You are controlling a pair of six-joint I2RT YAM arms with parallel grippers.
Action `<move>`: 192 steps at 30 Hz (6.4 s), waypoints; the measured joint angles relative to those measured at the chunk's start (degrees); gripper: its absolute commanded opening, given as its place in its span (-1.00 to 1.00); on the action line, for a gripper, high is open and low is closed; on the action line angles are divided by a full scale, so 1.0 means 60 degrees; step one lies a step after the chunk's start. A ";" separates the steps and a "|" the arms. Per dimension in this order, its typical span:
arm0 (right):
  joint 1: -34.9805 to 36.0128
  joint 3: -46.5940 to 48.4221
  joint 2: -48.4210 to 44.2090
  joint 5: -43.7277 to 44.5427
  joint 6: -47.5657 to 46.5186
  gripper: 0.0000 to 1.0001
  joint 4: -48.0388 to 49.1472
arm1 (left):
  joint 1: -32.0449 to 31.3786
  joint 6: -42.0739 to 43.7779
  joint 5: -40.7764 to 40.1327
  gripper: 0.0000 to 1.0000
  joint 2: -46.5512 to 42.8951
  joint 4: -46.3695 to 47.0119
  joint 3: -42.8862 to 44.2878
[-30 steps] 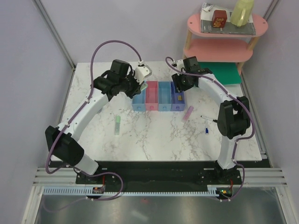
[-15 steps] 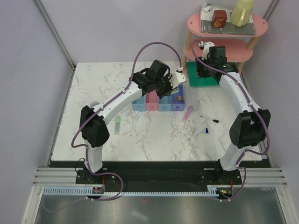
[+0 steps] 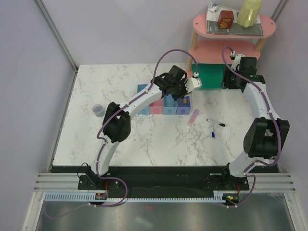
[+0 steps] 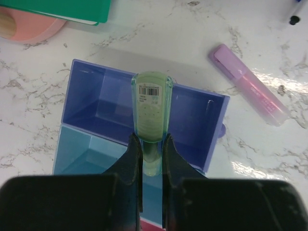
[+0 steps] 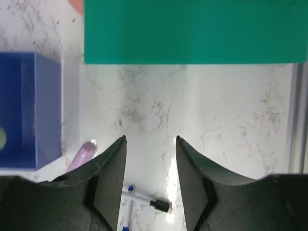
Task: Sort the stationery into containers
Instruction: Place the stationery in the storage box, then pick up the pen from the center of the board, then place the pen in the storage box.
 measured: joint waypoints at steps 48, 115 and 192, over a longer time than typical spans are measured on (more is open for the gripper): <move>0.0073 -0.3002 -0.0331 -0.1526 -0.4051 0.09 -0.1847 | 0.0171 -0.0197 -0.2266 0.69 -0.5366 0.1126 -0.3967; 0.2721 -0.0565 -0.1290 -0.2466 -0.3450 -0.85 -0.2025 | 0.4692 -0.1013 -0.1333 0.23 -0.5450 -0.0361 -1.0761; 0.4054 -0.1479 -0.1351 -0.2153 -0.2481 0.04 -0.0153 | 0.4506 -0.3472 0.2124 -0.96 -0.1082 -0.1632 -0.2036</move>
